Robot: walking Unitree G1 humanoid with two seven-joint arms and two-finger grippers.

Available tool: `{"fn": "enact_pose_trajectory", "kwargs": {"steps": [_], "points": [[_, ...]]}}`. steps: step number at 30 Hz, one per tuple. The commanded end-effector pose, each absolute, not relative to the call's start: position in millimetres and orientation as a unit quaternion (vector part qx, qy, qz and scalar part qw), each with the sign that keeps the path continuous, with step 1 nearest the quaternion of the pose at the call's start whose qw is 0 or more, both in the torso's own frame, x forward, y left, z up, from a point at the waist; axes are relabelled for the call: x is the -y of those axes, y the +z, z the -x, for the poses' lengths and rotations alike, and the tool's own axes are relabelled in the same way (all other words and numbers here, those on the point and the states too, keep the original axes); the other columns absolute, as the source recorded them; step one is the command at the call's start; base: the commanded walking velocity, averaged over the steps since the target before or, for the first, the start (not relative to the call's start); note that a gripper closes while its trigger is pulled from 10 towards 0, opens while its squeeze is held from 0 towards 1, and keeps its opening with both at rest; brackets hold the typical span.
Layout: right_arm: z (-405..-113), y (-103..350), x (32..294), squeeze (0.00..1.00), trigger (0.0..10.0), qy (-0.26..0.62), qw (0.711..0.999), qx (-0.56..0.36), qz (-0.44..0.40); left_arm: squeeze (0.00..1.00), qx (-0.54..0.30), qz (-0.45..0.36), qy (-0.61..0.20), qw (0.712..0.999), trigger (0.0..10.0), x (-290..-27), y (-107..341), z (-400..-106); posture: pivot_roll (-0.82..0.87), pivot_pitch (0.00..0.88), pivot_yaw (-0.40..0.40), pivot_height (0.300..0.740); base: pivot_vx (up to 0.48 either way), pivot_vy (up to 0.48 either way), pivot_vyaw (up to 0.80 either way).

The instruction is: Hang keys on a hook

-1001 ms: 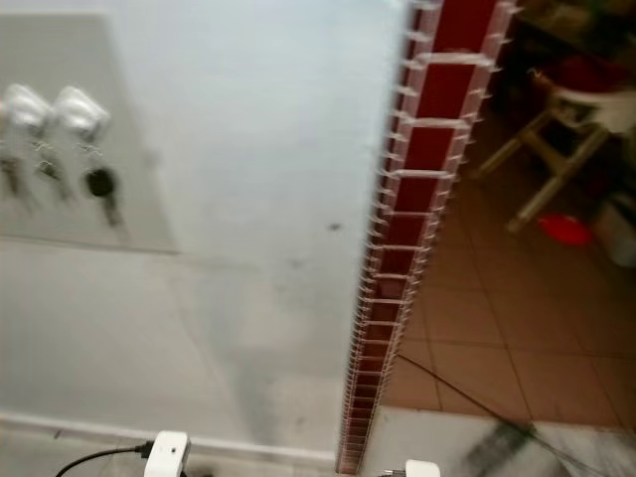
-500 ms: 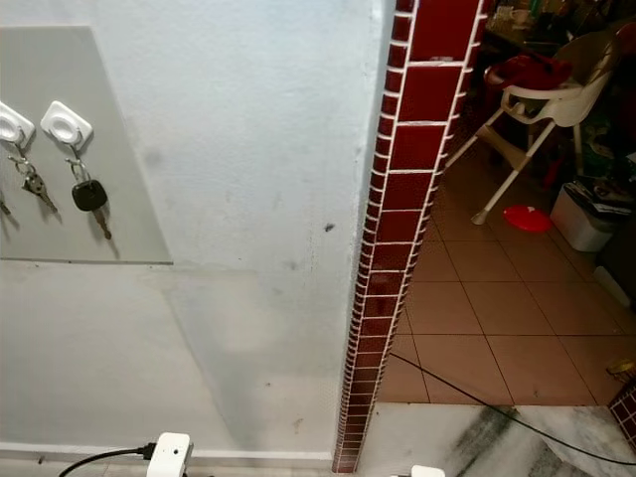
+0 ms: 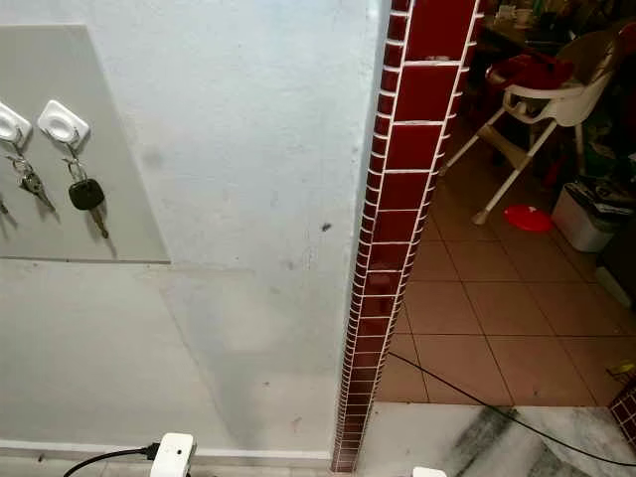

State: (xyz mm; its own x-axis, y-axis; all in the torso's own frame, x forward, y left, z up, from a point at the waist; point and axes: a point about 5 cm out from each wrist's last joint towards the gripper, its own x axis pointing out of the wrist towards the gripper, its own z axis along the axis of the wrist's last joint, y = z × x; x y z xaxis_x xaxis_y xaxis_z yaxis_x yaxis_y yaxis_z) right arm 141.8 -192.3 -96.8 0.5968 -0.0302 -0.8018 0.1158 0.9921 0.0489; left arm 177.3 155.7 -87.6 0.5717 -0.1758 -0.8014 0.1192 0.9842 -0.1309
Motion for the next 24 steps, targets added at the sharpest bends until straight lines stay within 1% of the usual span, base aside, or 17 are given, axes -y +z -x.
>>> {"fn": "enact_pose_trajectory", "kwargs": {"steps": [1,24], "points": [[-140.2,-97.7,191.6,0.0,10.0,-0.038,0.889,-0.453,-0.045,0.0,-0.456,0.026,-0.085,0.886,10.0,-157.6,-87.3,-177.9,-0.09,0.0,0.017,0.74,0.0,0.0,0.0],[-140.2,-97.7,191.6,0.0,10.0,-0.038,0.889,-0.453,-0.045,0.0,-0.456,0.026,-0.085,0.886,10.0,-157.6,-87.3,-177.9,-0.09,0.0,0.017,0.74,0.0,0.0,0.0]]}}
